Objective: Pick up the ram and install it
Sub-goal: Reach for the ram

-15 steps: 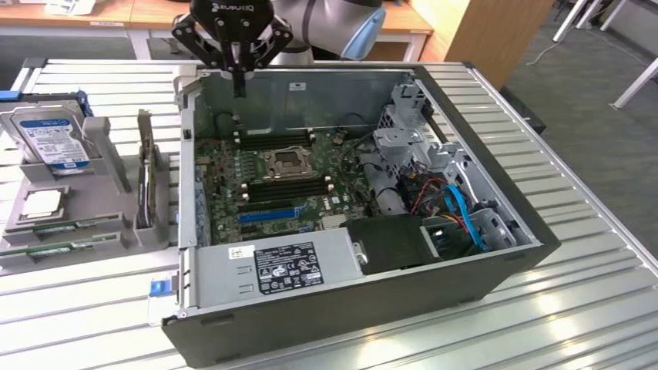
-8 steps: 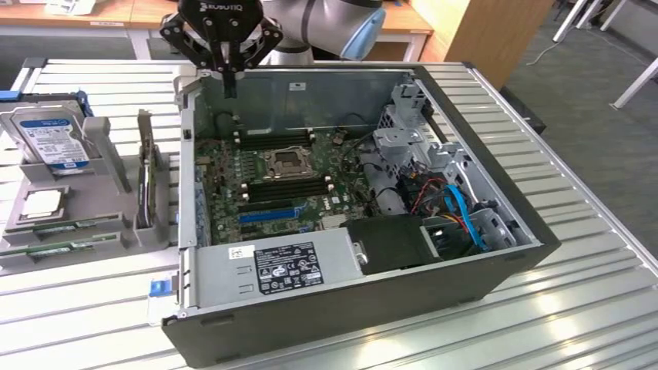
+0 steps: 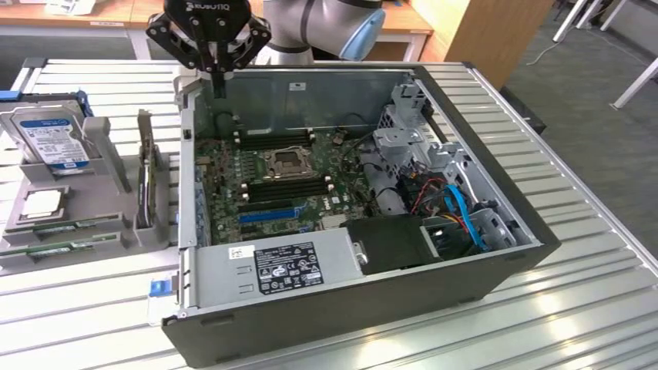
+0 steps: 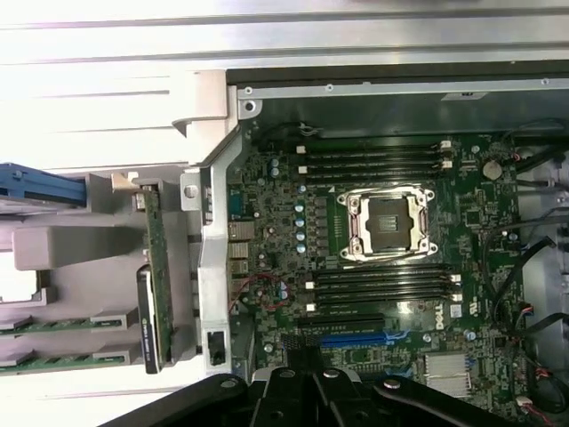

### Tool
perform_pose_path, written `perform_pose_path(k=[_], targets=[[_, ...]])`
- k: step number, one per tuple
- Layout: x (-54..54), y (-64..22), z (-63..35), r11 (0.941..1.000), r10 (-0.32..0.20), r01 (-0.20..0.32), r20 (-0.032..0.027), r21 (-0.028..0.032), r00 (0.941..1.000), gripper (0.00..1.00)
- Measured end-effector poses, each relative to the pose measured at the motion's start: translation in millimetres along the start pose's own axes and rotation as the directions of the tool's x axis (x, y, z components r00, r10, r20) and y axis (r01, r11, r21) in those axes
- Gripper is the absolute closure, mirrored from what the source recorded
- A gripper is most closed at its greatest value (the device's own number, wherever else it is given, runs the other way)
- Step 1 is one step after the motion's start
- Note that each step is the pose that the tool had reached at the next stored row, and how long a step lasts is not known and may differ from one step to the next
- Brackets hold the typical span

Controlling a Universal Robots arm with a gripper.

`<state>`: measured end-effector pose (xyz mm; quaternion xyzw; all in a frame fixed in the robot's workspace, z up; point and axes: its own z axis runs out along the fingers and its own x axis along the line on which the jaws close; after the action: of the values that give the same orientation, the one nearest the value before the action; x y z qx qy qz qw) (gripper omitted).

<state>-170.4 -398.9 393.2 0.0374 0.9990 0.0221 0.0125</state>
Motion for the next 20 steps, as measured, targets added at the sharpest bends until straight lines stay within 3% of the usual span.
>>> perform_pose_path(k=[20], targets=[[35.9, -2.7, -0.9, 1.0000, 0.000, 0.000, 0.0000, 0.0000, 1.0000, 0.90]])
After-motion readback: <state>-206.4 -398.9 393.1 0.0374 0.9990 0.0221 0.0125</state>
